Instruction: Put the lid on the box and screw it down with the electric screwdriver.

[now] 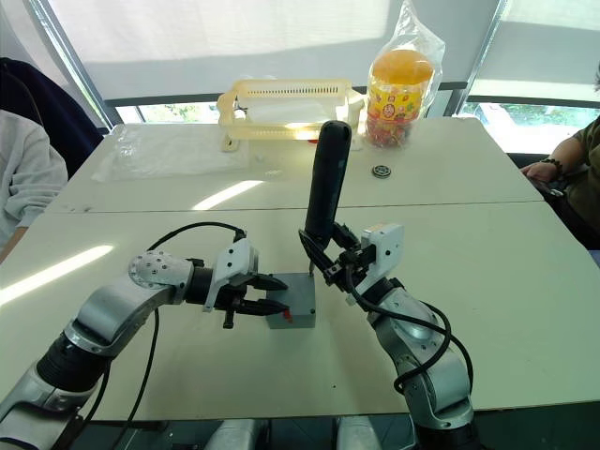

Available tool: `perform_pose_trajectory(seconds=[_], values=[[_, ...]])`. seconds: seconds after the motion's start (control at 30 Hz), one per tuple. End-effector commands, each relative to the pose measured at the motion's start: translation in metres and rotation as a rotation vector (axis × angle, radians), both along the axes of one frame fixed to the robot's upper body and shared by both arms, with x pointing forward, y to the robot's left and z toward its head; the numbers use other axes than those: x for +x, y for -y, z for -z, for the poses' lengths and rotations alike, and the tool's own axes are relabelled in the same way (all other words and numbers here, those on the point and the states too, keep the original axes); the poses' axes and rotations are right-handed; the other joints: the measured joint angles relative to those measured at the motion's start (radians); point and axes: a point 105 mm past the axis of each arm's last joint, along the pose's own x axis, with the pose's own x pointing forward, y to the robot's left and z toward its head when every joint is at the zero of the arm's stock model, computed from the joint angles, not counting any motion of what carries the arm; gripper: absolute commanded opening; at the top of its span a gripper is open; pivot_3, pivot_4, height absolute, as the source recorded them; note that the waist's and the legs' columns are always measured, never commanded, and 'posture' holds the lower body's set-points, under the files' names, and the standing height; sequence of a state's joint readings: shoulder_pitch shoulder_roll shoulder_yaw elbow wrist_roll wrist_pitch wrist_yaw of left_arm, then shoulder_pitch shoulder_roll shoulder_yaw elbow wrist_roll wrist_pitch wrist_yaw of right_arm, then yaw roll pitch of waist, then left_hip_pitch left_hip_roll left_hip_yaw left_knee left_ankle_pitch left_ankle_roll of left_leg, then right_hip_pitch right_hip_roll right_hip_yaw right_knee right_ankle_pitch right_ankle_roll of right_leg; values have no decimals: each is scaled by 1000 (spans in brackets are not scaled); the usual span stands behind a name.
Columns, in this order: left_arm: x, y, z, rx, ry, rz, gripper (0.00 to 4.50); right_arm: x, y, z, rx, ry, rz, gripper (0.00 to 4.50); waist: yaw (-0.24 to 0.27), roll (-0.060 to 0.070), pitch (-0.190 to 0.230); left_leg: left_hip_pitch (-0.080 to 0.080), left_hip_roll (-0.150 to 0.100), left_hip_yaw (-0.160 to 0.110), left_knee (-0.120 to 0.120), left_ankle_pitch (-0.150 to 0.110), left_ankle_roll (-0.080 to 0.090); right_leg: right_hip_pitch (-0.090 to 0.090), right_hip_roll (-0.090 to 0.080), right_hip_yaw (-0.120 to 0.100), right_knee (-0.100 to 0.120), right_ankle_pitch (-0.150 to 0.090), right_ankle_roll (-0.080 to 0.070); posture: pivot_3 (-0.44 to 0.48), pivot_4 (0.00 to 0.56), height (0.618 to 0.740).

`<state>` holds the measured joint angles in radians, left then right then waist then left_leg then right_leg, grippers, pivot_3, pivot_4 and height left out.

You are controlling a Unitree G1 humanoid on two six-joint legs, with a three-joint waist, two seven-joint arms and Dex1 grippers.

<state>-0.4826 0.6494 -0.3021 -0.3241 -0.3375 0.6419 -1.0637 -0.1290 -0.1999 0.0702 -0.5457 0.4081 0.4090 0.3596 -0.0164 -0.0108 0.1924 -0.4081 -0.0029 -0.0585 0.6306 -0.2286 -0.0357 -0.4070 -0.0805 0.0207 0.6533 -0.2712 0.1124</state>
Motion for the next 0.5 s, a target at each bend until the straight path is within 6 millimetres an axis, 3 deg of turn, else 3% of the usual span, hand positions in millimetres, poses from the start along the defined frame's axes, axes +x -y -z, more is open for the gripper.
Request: perform_pose_trajectory(seconds=[0.03, 0.5], values=[[-2, -2, 10, 30, -30, -10, 1803, -8, -4, -21, 30, 91, -24, 1763, 0, 0, 0, 0, 0, 0, 0, 0, 0, 0, 0, 0, 0, 0, 0, 0, 150, 740], [-2, -3, 11, 34, -30, -16, 1803, -4, -4, -2, -30, 90, -17, 1763, 0, 0, -1, 1, 0, 0, 0, 0, 0, 1, 0, 0, 0, 0, 0, 0, 150, 740]])
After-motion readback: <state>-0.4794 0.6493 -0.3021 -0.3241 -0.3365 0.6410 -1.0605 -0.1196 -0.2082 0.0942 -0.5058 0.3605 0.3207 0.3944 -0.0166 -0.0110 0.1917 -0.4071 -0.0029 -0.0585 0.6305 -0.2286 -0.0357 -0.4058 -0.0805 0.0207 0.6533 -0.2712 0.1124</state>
